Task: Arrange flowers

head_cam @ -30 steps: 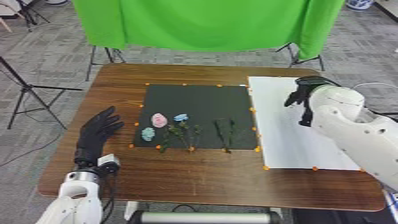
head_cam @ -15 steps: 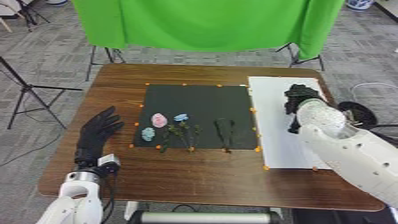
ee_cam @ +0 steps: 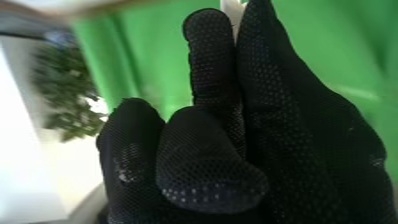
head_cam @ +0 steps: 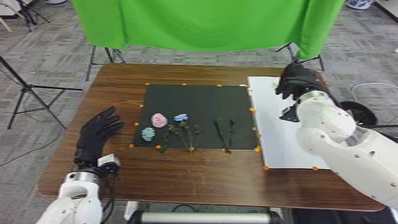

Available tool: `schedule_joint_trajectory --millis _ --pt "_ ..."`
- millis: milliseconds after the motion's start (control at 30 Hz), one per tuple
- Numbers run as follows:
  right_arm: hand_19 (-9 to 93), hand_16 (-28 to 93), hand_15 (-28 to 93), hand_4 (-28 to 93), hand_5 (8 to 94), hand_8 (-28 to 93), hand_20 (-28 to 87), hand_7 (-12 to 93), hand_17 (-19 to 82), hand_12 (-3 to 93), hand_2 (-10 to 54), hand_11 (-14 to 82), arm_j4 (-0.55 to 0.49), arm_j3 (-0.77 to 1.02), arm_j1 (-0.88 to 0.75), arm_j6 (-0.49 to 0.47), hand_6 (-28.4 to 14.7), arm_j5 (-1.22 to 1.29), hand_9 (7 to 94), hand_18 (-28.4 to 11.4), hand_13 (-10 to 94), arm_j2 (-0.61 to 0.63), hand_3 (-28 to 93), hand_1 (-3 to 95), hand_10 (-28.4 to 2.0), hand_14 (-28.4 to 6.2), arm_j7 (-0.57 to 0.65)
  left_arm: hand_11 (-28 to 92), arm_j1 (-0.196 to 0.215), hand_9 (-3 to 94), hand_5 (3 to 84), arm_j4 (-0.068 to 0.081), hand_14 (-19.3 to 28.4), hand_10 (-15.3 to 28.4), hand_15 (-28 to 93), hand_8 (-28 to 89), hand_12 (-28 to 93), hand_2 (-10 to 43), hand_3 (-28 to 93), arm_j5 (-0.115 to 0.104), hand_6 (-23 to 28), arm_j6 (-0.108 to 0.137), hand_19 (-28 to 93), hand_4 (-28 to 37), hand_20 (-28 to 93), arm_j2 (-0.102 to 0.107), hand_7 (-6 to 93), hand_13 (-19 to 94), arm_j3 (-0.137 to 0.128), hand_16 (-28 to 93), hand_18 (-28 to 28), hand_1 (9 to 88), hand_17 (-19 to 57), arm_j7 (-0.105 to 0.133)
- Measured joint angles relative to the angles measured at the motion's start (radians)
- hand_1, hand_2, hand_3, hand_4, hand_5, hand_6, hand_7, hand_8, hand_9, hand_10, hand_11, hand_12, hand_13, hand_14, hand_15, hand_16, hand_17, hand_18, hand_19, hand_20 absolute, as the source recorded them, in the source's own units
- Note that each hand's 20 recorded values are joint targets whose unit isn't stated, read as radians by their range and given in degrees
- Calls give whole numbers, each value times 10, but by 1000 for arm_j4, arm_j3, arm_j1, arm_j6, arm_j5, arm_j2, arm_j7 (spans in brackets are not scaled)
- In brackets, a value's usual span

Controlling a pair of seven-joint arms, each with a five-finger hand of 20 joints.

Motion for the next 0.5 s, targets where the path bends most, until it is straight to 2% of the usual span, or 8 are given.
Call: schedule_joint_trajectory --millis 100,233,500 --pt "932 212 693 -180 820 85 555 172 735 261 -95 125 -41 -51 69 4 -8 3 937 -106 937 -2 611 607 -106 5 -39 180 0 440 438 0 168 125 302 -79 112 -16 715 0 -4 0 107 -283 205 1 145 377 1 4 151 186 64 -1" --pt "932 212 694 -182 821 85 556 173 736 260 -95 123 -40 -175 182 -2 -7 9 937 -107 937 -36 612 606 -106 5 -93 180 -2 440 438 0 169 125 302 -79 112 -15 714 2 -4 -1 107 -283 205 4 145 377 2 4 151 186 63 -4" --pt "932 213 693 -181 819 84 557 176 736 260 -95 117 60 -354 282 -73 -5 25 937 -106 937 -188 614 603 -105 6 -113 180 -8 441 438 3 169 125 303 -79 112 -16 715 10 -4 -4 107 -283 205 8 144 377 8 5 151 184 63 -6"
